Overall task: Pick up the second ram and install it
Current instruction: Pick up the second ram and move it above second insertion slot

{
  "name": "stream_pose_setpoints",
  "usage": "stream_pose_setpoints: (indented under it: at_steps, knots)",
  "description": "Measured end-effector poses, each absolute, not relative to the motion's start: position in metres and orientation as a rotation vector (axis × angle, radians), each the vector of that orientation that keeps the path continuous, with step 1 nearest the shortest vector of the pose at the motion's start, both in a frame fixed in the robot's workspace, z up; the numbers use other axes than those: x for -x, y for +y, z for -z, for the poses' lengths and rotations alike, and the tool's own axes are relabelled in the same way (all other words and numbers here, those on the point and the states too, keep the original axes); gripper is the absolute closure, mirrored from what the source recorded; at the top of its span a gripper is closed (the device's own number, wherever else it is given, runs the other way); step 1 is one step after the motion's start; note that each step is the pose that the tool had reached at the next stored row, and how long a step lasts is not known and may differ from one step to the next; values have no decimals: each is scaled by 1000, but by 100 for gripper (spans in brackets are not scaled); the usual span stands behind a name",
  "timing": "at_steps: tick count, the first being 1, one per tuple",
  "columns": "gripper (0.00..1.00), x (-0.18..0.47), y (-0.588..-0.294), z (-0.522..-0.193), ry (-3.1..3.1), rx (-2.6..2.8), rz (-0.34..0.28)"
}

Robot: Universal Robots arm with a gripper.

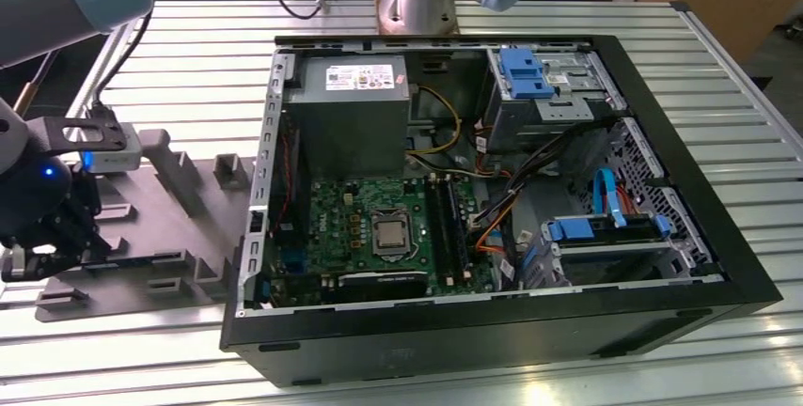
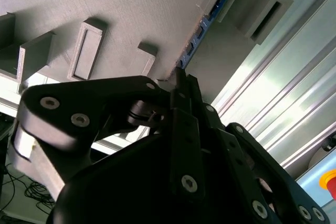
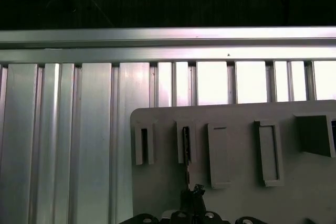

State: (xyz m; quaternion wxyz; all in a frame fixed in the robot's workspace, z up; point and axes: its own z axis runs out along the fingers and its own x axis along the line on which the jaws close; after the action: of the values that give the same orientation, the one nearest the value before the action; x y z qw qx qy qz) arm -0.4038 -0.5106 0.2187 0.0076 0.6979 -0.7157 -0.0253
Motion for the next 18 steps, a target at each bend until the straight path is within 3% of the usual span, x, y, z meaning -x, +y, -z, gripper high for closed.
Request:
stream_pose_setpoints:
  at_steps: [3, 6, 7, 18]
  knots:
    - [71, 404, -511, -219, -2237, -2182, 79]
    - [65, 404, -511, -219, -2237, -2182, 79]
    - [58, 404, -511, -219, -2237, -2182, 79]
    - [58, 404, -511, -216, -2191, -2228, 77]
